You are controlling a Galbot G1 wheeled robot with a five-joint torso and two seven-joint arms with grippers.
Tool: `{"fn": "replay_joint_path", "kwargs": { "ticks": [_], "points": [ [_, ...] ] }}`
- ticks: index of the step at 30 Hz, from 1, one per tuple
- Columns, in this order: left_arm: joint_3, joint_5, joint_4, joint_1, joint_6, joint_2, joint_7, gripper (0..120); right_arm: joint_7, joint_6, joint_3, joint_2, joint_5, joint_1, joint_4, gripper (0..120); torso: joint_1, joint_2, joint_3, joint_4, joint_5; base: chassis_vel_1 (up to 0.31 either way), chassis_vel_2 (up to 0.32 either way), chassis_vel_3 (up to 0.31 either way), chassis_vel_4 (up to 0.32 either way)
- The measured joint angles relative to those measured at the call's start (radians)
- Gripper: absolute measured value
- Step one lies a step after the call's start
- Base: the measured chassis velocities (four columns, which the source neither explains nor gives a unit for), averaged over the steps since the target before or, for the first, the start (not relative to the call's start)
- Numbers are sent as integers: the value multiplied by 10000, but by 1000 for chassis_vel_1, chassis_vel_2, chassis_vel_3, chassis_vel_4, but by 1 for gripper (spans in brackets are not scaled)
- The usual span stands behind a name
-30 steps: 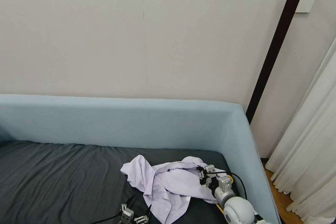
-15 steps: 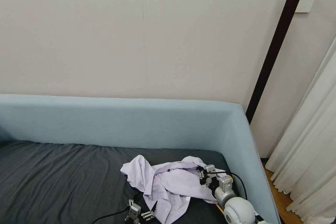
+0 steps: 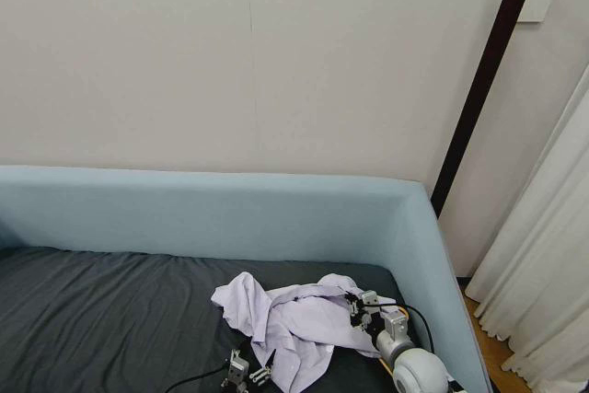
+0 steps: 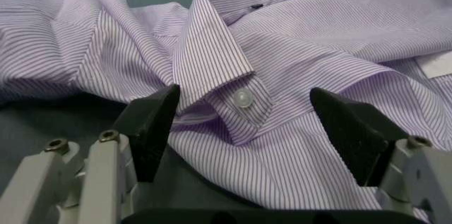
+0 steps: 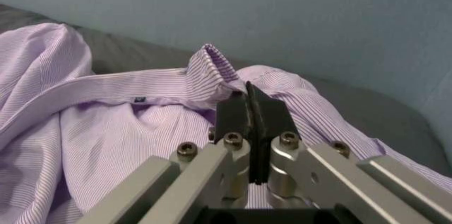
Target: Pick up the clothes from the sofa and hang them on the clothes hanger.
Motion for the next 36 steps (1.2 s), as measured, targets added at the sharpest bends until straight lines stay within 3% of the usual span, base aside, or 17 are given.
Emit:
{"fn": "replay_joint_path", "kwargs": {
  "ticks": [5, 13, 26, 36],
  "points": [
    [-30, 5, 88, -45, -37, -108, 6, 63, 0, 19, 2, -17, -3, -9, 4, 0, 0, 0, 0, 0, 0, 0, 0, 0, 0],
    [-231, 245, 83, 224, -191, -410, 61, 71, -36, 98, -18, -27, -2, 32, -107, 0, -1, 0, 0, 0, 0, 0, 0, 0, 0],
    [-386, 441, 683, -259, -332, -924, 94, 68, -88, 160, -39, 21, -24, 22, -172, 0, -1, 0, 0, -2, -1, 0, 0, 0, 0],
    [-488, 424, 477, -203, -352, -632, 21, 67, -108, 209, -26, 27, -26, -9, -195, 0, -1, 0, 0, 1, -1, 0, 0, 0, 0]
  ]
}}
